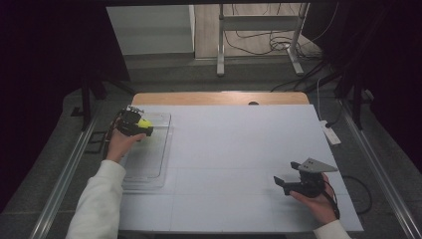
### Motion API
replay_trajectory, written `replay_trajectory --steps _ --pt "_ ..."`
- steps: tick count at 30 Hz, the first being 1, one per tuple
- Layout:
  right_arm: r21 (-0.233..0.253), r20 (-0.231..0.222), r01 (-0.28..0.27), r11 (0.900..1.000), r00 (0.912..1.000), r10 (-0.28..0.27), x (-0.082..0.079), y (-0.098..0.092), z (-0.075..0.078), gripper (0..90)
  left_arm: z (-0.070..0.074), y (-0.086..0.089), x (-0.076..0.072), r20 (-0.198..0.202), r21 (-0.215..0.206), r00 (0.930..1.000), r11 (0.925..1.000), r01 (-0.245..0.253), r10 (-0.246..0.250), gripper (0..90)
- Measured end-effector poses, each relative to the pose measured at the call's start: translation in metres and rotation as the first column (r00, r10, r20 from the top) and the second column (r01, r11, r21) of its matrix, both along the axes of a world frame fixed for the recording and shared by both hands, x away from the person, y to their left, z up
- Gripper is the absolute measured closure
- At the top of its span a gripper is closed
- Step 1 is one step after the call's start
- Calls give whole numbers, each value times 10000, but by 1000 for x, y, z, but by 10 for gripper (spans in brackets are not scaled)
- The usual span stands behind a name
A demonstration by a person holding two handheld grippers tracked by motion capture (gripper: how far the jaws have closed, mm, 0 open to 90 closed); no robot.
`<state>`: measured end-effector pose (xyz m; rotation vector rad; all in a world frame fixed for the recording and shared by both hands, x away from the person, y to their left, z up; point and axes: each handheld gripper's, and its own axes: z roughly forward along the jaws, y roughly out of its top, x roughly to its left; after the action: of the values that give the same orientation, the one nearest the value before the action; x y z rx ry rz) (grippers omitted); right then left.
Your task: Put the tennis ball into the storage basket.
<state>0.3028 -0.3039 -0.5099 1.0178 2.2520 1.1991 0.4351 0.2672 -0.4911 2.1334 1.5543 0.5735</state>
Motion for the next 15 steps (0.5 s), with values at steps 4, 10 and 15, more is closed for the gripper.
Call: replay_trajectory --steps 4,10,15 --pt "0 -7 -13 10000 10000 13 0 0 0 137 -3 -1 1 -123 172 9999 9999 5 -3 262" --pt "0 -11 -13 10000 10000 13 0 0 0 137 -8 -3 4 -284 423 9996 9991 71 -59 261" --pt "-7 -4 -24 10000 10000 24 0 0 0 137 -11 -5 6 -364 603 9993 9982 67 -45 259"
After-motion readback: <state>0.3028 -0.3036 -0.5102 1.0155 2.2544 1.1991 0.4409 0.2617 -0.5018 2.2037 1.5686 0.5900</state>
